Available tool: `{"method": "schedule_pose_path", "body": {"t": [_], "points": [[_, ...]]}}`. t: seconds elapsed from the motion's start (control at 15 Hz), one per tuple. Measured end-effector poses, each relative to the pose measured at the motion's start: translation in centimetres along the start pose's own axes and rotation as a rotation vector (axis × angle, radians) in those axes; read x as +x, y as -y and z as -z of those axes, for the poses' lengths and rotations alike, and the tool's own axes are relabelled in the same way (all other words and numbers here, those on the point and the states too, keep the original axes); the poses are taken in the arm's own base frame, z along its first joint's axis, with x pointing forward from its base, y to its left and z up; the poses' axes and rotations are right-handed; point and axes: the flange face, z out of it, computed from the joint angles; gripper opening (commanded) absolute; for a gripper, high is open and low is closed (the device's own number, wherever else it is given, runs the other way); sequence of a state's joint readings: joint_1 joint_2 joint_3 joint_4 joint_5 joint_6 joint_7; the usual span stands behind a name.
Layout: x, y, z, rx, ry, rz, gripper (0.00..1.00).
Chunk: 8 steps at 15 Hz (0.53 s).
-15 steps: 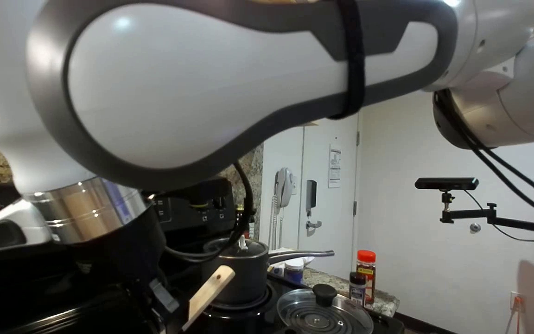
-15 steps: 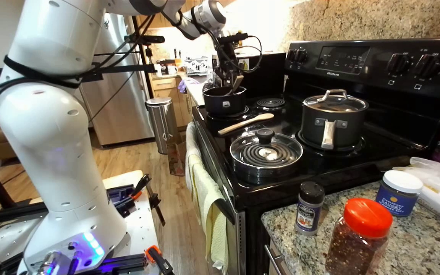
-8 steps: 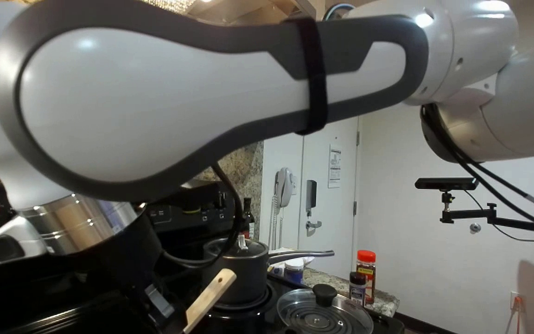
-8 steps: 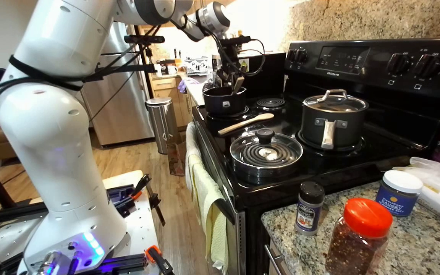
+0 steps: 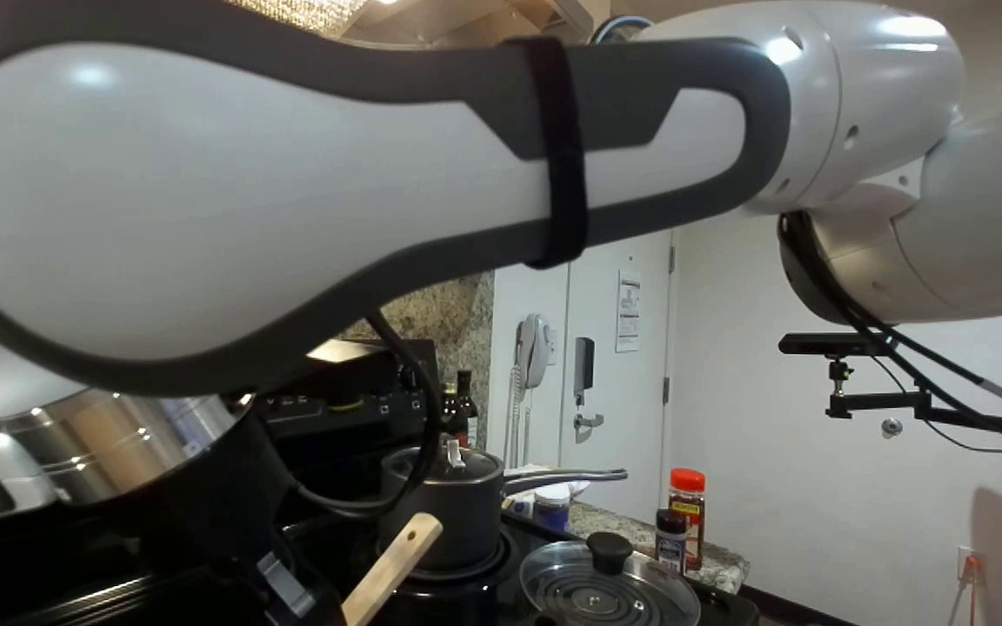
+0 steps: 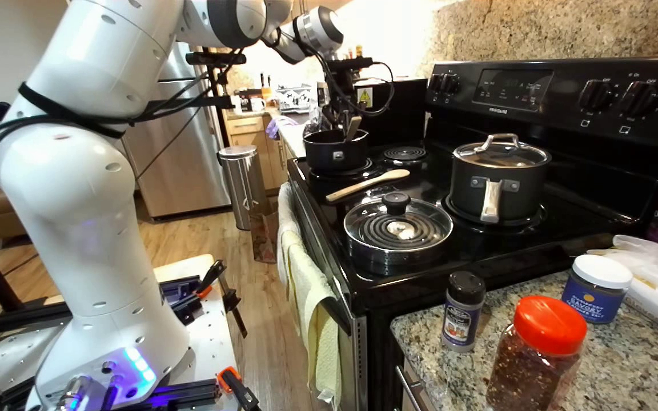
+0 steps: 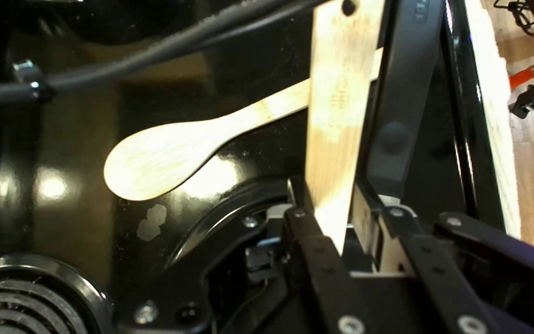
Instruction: Pick up the cooking stick and put it in the pot
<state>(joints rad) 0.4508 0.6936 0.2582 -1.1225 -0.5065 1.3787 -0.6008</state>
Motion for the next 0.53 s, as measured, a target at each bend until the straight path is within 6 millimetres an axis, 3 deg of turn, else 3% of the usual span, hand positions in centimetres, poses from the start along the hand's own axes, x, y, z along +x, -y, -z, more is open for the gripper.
{"method": "schedule_pose_path", "body": {"t": [0.4,0.53], "points": [[0.0,-0.1,0.9,-0.007,-0.008,-0.008,0.95],[-0.3,-0.3,1.2,-0.011,-0.014,-0.015,1.00]]}}
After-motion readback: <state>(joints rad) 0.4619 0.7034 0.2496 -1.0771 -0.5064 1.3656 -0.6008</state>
